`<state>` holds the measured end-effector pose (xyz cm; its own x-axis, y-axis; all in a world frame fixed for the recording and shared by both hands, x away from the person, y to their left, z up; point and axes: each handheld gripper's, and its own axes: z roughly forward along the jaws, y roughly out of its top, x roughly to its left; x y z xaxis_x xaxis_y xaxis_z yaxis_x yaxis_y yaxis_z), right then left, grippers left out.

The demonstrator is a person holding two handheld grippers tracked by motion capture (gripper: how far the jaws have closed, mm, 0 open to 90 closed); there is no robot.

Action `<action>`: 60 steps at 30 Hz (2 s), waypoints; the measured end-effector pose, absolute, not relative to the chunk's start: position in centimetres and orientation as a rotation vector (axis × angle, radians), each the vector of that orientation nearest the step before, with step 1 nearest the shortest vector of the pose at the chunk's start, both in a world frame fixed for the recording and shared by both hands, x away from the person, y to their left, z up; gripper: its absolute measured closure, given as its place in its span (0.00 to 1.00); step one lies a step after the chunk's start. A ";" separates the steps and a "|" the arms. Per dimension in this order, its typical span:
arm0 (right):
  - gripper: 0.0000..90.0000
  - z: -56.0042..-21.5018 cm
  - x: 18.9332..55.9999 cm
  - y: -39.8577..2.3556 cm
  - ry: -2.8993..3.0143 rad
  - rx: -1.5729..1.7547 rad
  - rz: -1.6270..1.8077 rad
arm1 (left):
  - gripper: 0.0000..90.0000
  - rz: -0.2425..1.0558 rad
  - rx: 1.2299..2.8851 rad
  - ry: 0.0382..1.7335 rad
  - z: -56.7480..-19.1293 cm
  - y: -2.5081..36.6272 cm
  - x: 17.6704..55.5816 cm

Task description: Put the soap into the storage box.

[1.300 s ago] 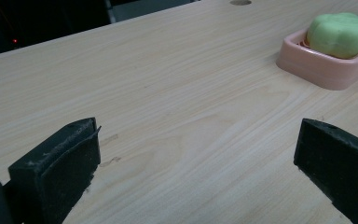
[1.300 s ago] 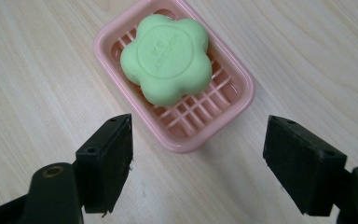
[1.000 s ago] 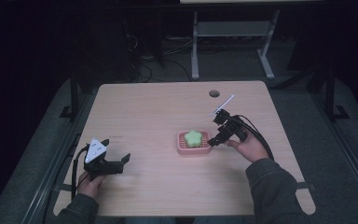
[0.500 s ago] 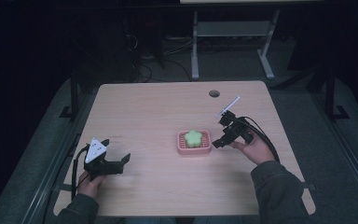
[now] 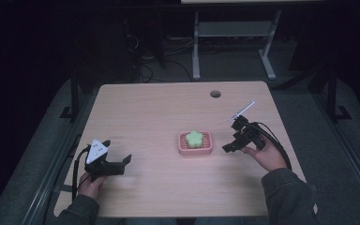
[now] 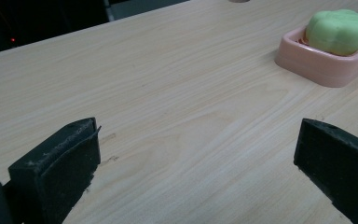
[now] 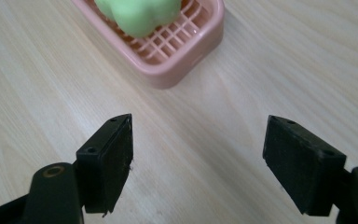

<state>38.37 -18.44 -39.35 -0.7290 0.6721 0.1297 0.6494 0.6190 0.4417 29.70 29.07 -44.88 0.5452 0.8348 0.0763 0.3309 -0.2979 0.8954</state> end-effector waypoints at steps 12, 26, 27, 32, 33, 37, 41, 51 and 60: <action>0.27 -40.1 37.2 -20.0 2.773 1.172 0.726 | 0.00 0.693 1.870 0.955 -44.9 29.0 29.7; 0.27 -40.6 35.8 -21.1 2.758 1.182 0.752 | 0.00 0.695 1.881 0.953 -44.9 29.0 29.7; 0.27 -40.6 35.8 -21.2 2.757 1.189 0.751 | 0.00 0.694 1.882 0.953 -44.9 29.0 29.7; 0.27 -41.0 35.3 -21.4 2.757 1.193 0.742 | 0.00 0.693 1.881 0.952 -44.9 29.0 29.7; 0.27 -41.0 35.2 -21.5 2.760 1.196 0.740 | 0.00 0.692 1.882 0.953 -44.9 29.0 29.7; 0.27 -41.4 34.8 -21.9 2.756 1.206 0.746 | 0.00 0.692 1.883 0.951 -45.0 29.0 29.7; 0.27 -41.9 34.3 -22.4 2.752 1.222 0.747 | 0.00 0.689 1.876 0.953 -45.0 28.9 29.8; 0.27 -42.2 32.3 -23.5 2.713 1.242 0.789 | 0.00 0.690 1.880 0.948 -45.1 28.9 29.8; 0.27 -43.1 30.5 -24.2 2.672 1.252 0.815 | 0.00 0.676 1.885 0.945 -45.1 28.9 29.8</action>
